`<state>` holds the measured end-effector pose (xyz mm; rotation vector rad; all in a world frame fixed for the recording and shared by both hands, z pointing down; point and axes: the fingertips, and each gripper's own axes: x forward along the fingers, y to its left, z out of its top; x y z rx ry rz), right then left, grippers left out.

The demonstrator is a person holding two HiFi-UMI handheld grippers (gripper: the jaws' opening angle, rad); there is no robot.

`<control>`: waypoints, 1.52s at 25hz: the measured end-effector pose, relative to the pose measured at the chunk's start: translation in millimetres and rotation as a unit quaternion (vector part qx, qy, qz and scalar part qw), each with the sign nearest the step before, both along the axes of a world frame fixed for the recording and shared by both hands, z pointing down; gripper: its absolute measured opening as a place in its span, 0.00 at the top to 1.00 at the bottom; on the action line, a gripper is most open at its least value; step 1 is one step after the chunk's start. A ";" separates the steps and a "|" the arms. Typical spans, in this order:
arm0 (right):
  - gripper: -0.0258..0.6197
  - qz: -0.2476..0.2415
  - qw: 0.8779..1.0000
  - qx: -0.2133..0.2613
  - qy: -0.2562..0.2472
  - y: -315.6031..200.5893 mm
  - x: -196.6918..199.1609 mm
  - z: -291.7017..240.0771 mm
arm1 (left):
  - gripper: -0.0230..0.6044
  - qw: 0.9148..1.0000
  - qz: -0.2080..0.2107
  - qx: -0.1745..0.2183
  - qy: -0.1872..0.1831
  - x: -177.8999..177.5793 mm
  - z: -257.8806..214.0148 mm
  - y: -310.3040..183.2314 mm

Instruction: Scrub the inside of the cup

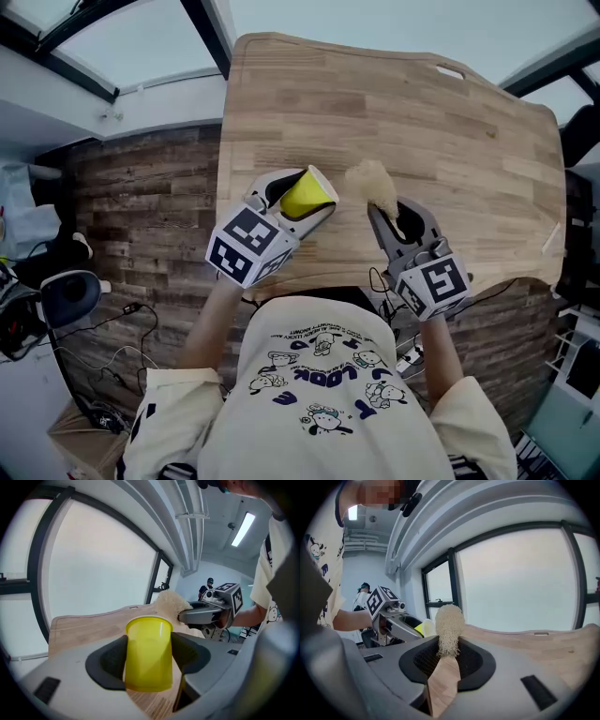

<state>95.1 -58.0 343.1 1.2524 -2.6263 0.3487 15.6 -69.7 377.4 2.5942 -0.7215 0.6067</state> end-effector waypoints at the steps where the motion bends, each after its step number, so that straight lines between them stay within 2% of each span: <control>1: 0.84 0.005 1.000 -0.004 -0.006 -0.8 0.1 0.8 | 0.49 1.000 -0.003 0.005 -0.001 1.0 -0.4 -0.9; 8: 0.84 0.071 0.997 -0.021 -0.032 -5.8 3.6 7.6 | 0.49 0.999 -0.032 0.023 0.002 4.0 0.6 -3.5; 13: 0.84 0.099 0.994 -0.028 -0.039 -7.7 1.4 11.4 | 0.49 0.998 -0.061 0.026 0.022 1.8 -1.8 -10.5; 28: 0.84 0.144 0.986 -0.047 -0.064 -7.1 5.7 25.9 | 0.49 0.992 -0.117 0.039 0.012 -7.4 4.5 -10.8; 38: 0.84 0.150 0.986 -0.045 -0.058 -2.3 3.1 28.7 | 0.49 0.992 -0.124 0.032 0.018 -4.8 7.5 -4.1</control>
